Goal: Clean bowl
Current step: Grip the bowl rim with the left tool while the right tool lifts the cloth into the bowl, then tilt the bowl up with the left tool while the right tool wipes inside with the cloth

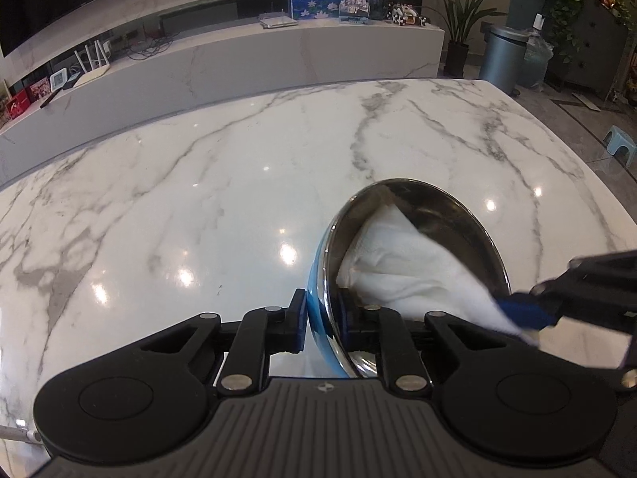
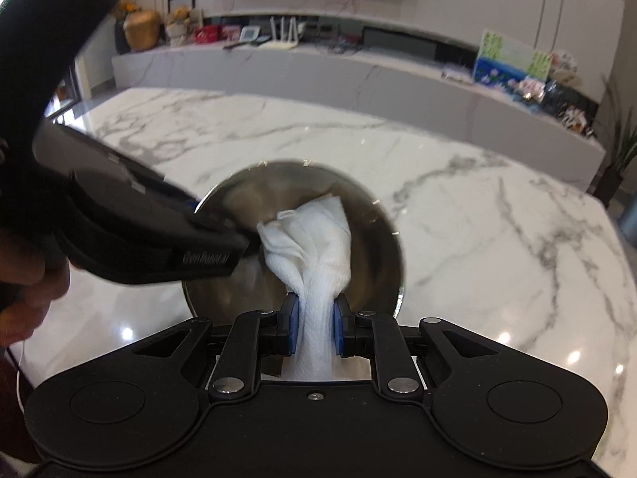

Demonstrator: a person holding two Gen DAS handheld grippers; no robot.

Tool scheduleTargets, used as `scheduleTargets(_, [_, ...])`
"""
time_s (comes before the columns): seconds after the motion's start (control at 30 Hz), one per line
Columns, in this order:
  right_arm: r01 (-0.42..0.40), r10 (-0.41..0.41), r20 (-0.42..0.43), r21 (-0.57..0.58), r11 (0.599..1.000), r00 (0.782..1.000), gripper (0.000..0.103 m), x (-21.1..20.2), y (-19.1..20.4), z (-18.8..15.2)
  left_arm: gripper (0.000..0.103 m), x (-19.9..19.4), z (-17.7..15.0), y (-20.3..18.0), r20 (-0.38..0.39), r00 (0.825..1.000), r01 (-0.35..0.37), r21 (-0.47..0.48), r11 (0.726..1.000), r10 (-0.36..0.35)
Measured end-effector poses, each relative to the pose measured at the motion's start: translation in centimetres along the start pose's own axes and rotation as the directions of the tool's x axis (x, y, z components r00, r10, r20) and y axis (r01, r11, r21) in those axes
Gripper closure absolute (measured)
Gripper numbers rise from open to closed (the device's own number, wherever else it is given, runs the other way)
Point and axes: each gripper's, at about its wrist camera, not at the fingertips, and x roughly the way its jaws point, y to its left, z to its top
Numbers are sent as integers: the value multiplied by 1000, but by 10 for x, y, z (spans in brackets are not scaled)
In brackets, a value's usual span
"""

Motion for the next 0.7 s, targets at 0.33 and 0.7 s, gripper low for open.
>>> scheduleTargets(0.33, [12, -12, 35, -6, 1000, 999, 69, -5, 0, 0, 90, -2, 0, -2, 1, 1000, 3, 3, 1000, -3])
scheduleTargets(0.7, [34, -28, 61, -99, 995, 998, 76, -1, 10, -2, 90, -4, -2, 1, -2, 1000, 0, 4, 1000, 0])
